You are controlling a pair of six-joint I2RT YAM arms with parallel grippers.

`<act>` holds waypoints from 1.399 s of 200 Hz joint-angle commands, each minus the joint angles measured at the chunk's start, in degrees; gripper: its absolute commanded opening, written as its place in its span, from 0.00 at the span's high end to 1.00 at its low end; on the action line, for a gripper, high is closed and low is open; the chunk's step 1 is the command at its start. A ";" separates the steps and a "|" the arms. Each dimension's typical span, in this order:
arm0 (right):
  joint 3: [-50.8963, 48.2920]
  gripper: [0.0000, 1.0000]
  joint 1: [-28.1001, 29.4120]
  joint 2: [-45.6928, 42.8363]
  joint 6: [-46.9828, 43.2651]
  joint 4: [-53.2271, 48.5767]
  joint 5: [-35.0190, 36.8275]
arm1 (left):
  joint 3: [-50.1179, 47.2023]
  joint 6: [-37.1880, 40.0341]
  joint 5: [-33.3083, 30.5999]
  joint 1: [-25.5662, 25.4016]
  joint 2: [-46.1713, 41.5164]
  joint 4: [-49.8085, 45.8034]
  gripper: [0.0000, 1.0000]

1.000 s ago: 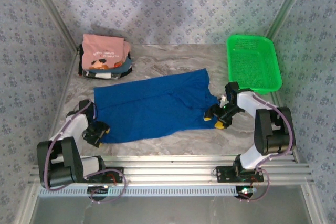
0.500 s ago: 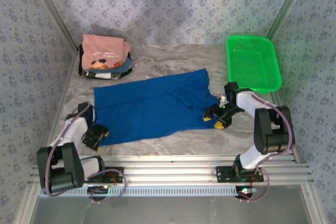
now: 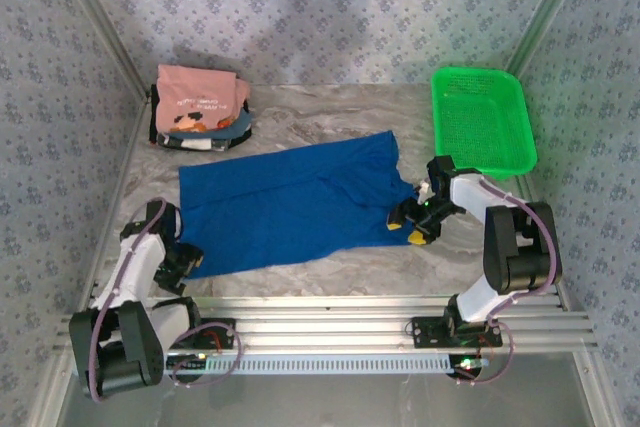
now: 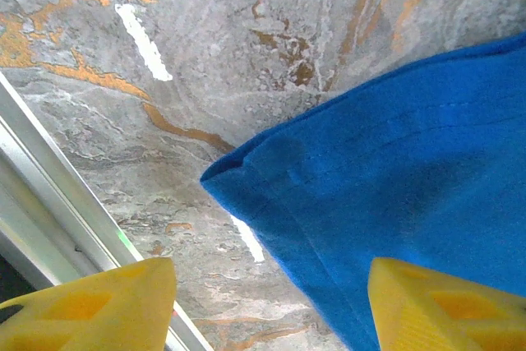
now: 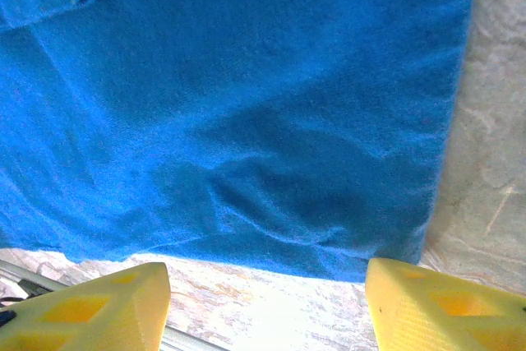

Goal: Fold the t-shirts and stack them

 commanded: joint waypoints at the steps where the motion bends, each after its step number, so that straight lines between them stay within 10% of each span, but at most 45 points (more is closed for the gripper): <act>1: -0.51 0.34 0.39 0.05 -0.58 0.13 -0.91 | -0.28 -1.07 -0.82 -0.25 1.87 -0.19 0.38; 109: 0.20 0.34 0.39 -0.12 -0.60 -0.07 -0.74 | -1.61 0.86 1.99 -0.29 11.25 10.97 0.45; 200: 0.32 0.34 -0.46 -1.14 -0.94 -1.75 1.98 | 3.55 6.73 4.19 -0.28 10.15 12.55 0.95; 280: 0.96 0.36 1.59 1.40 0.24 -0.84 1.51 | 5.99 9.01 7.04 -0.88 5.10 10.73 1.00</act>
